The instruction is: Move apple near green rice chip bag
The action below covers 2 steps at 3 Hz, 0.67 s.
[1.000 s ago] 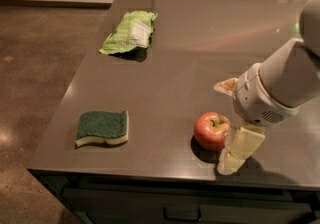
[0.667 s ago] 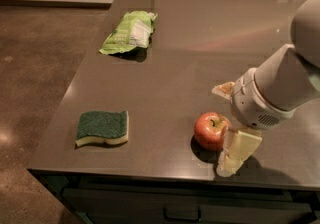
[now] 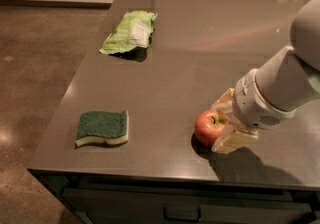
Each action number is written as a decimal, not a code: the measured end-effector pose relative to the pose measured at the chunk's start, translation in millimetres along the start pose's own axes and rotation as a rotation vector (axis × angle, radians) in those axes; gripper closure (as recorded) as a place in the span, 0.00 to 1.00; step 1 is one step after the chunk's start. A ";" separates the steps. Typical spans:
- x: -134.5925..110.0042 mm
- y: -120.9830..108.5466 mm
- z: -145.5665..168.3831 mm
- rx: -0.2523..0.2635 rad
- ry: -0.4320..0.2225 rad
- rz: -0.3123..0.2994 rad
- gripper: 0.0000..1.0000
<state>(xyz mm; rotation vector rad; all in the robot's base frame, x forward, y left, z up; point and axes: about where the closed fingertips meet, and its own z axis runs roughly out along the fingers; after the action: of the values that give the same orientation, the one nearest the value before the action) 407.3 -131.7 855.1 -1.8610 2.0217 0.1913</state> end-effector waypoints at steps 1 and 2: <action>2.6 -6.9 -3.7 0.012 0.015 0.004 0.64; -4.3 -26.7 -14.1 0.027 0.006 0.052 0.87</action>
Offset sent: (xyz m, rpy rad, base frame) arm 0.0525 -0.0029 0.0419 0.0379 -0.0010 -0.1423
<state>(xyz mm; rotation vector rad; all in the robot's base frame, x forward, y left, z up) 431.0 -135.7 873.8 -1.7968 2.0679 0.1719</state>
